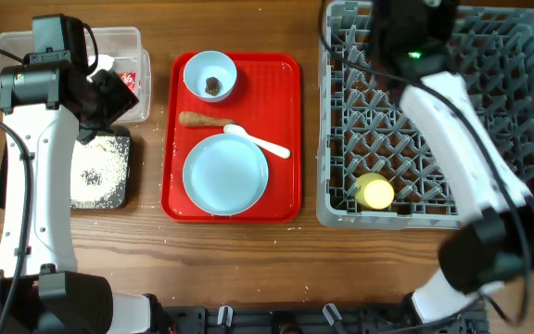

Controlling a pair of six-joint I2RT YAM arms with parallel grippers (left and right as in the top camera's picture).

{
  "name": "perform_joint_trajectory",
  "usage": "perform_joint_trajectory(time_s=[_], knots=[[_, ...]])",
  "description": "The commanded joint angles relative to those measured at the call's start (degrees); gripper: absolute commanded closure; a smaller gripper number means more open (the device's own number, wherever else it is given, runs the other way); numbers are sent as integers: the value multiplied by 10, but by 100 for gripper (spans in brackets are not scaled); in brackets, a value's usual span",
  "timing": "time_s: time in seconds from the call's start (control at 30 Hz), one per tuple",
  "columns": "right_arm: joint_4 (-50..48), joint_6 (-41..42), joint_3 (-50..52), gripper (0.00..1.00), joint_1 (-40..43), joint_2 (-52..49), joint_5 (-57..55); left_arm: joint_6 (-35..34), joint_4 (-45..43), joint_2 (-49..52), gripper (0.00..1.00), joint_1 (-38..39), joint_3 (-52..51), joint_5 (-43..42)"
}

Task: Sort waste into correct bins and load items into the dishwasher rack
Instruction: 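Lift the green bowl and place it upside down in the rack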

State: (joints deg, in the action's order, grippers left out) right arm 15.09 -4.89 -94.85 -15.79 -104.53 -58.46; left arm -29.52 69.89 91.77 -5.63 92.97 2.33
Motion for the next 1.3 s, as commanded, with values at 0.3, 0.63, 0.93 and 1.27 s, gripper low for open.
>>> perform_joint_trajectory(time_s=[0.3, 0.63, 0.93, 1.27], knots=[[-131, -295, 0, 96, -38, -187, -53, -7, 3, -1, 28, -3, 3, 12], [-67, -294, 4, 96, -47, -195, 20, -6, 5, -1, 24, -3, 3, 12], [-48, -296, 7, 66, -87, -195, 13, 8, 4, -1, 24, -3, 3, 12], [-52, -287, 7, 16, -112, -181, 1, 8, 4, -1, 23, -3, 3, 12]])
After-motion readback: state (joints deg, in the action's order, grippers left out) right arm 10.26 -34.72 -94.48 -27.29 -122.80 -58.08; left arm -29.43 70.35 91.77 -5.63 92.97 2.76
